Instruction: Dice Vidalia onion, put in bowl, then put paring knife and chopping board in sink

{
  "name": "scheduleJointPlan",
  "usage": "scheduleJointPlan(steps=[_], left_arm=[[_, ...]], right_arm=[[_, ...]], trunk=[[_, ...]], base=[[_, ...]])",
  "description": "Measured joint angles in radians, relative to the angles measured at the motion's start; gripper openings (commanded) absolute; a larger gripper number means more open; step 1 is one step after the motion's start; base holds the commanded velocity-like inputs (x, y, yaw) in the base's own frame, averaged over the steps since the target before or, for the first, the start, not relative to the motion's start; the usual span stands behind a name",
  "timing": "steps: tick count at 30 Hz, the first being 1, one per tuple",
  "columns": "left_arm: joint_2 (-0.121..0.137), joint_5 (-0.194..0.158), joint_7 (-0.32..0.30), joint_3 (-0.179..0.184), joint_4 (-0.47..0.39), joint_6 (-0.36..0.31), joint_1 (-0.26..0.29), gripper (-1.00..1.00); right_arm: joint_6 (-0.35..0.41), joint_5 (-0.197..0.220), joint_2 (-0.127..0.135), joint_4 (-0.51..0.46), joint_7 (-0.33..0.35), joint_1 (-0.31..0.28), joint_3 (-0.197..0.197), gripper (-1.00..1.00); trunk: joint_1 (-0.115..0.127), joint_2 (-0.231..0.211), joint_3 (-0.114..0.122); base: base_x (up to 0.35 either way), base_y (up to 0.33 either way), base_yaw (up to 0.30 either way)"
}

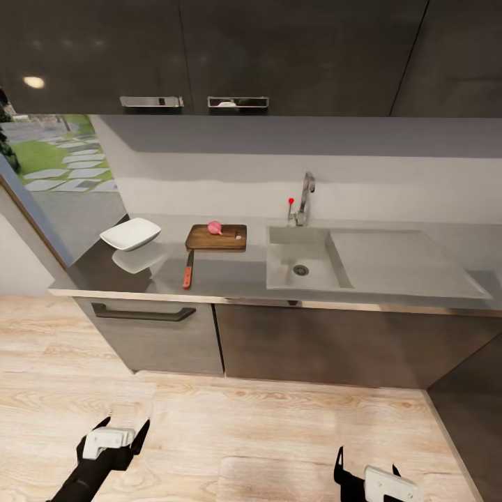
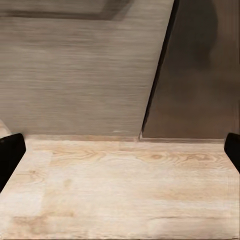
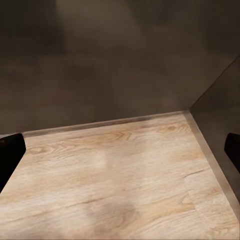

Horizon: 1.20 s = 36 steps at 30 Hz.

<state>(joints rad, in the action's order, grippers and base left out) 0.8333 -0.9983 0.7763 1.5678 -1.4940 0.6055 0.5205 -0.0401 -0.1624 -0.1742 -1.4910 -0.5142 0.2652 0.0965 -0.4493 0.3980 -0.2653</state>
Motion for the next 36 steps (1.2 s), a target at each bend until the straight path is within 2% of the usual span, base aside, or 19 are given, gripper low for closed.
scheduleJointPlan(steps=[2, 5, 7, 10, 12, 15, 16, 17, 18, 19, 20, 21, 22, 23, 24, 25, 26, 30, 36], left_arm=[[-0.012, 0.0, 0.034, 0.03, 0.018, 0.025, 0.0, 1.0], [-0.045, 0.0, 0.087, 0.123, 0.088, 0.112, 0.0, 1.0], [-0.074, -0.004, 0.105, 0.184, 0.167, 0.17, 0.001, 1.0], [-0.107, -0.009, 0.113, 0.228, 0.256, 0.203, 0.001, 1.0], [-0.142, -0.018, 0.117, 0.275, 0.32, 0.235, 0.001, 1.0], [-0.177, -0.044, 0.118, 0.311, 0.369, 0.259, 0.001, 1.0], [-0.228, -0.125, 0.119, 0.351, 0.448, 0.272, 0.001, 1.0], [-0.24, -0.144, 0.119, 0.362, 0.466, 0.275, 0.002, 1.0], [-0.272, -0.203, 0.119, 0.399, 0.511, 0.279, 0.001, 1.0], [-0.284, -0.227, 0.118, 0.413, 0.527, 0.281, 0.002, 1.0], [-0.306, -0.278, 0.118, 0.435, 0.558, 0.282, 0.002, 1.0], [-0.318, -0.307, 0.118, 0.446, 0.574, 0.283, 0.002, 1.0], [-0.342, -0.367, 0.117, 0.461, 0.605, 0.285, 0.002, 1.0], [-0.354, -0.399, 0.117, 0.469, 0.621, 0.285, 0.002, 1.0], [-0.377, -0.462, 0.116, 0.482, 0.647, 0.286, 0.002, 1.0], [-0.386, -0.493, 0.115, 0.49, 0.659, 0.286, 0.002, 1.0], [-0.4, -0.547, 0.113, 0.509, 0.675, 0.287, 0.002, 1.0], [-0.421, -0.642, 0.11, 0.57, 0.697, 0.291, 0.002, 1.0], [-0.456, -0.687, 0.111, 0.598, 0.703, 0.287, 0.002, 1.0]], right_arm=[[0.0, 0.0, 0.0, 0.004, 0.0, 0.0, 0.0, 1.0], [-0.002, 0.001, 0.0, 0.037, 0.002, 0.0, 0.0, 1.0], [-0.015, 0.001, 0.0, 0.097, 0.003, 0.0, 0.0, 1.0], [-0.06, 0.0, 0.0, 0.186, 0.004, 0.0, -0.001, 1.0], [-0.115, 0.001, 0.0, 0.259, 0.004, 0.0, -0.002, 1.0], [-0.16, 0.001, 0.0, 0.321, 0.005, 0.0, -0.003, 1.0], [-0.187, 0.003, 0.0, 0.388, 0.005, 0.0, -0.004, 1.0], [-0.19, 0.002, 0.0, 0.401, 0.005, 0.0, -0.004, 1.0], [-0.197, 0.004, 0.0, 0.428, 0.006, 0.0, -0.005, 1.0], [-0.2, 0.004, 0.0, 0.436, 0.006, 0.0, -0.005, 1.0], [-0.213, 0.008, 0.0, 0.45, 0.006, 0.0, -0.006, 1.0], [-0.222, 0.01, 0.0, 0.458, 0.006, 0.0, -0.006, 1.0], [-0.244, 0.016, 0.0, 0.475, 0.006, 0.0, -0.008, 1.0], [-0.259, 0.019, 0.0, 0.485, 0.006, 0.0, -0.01, 1.0], [-0.291, 0.027, 0.0, 0.507, 0.006, 0.0, -0.018, 1.0], [-0.308, 0.031, 0.001, 0.519, 0.007, 0.0, -0.023, 1.0], [-0.341, 0.042, 0.005, 0.544, 0.008, 0.0, -0.038, 1.0], [-0.409, 0.065, 0.024, 0.595, 0.009, 0.0, -0.081, 1.0], [-0.431, 0.094, 0.039, 0.622, 0.007, 0.0, -0.097, 1.0]], trunk=[[0.0, 0.0, 0.0], [0.0, 0.0, 0.0], [0.0, 0.0, 0.0], [0.0, 0.0, 0.0], [0.0, 0.0, 0.0], [0.0, 0.0, 0.0], [0.0, 0.0, 0.0], [0.0, 0.0, 0.0], [0.0, 0.0, 0.0], [0.0, 0.0, 0.0], [0.0, 0.0, 0.0], [0.0, 0.0, 0.0], [0.0, 0.0, 0.0], [0.0, 0.0, 0.0], [0.0, 0.0, 0.0], [0.0, 0.0, 0.001], [0.0, 0.0, 0.001], [0.0, 0.0, 0.005], [0.0, 0.0, 0.014]], base=[[0.0, 0.0, 0.0], [0.0, 0.0, 0.0], [0.0, 0.0, 0.0], [0.0, 0.0, 0.0], [0.0, 0.0, 0.0], [0.0, 0.0, 0.0], [0.0, 0.0, 0.0], [0.0, 0.0, 0.0], [0.0, 0.0, 0.0], [0.0, 0.0, 0.0], [0.0, 0.0, 0.0], [0.0, 0.0, 0.0], [0.0, 0.0, 0.0], [0.0, 0.0, 0.0], [0.0, 0.0, 0.0], [0.0, 0.0, 0.0], [0.0, 0.0, 0.0], [0.0, 0.0, 0.0], [0.0, 0.0, 0.0]])
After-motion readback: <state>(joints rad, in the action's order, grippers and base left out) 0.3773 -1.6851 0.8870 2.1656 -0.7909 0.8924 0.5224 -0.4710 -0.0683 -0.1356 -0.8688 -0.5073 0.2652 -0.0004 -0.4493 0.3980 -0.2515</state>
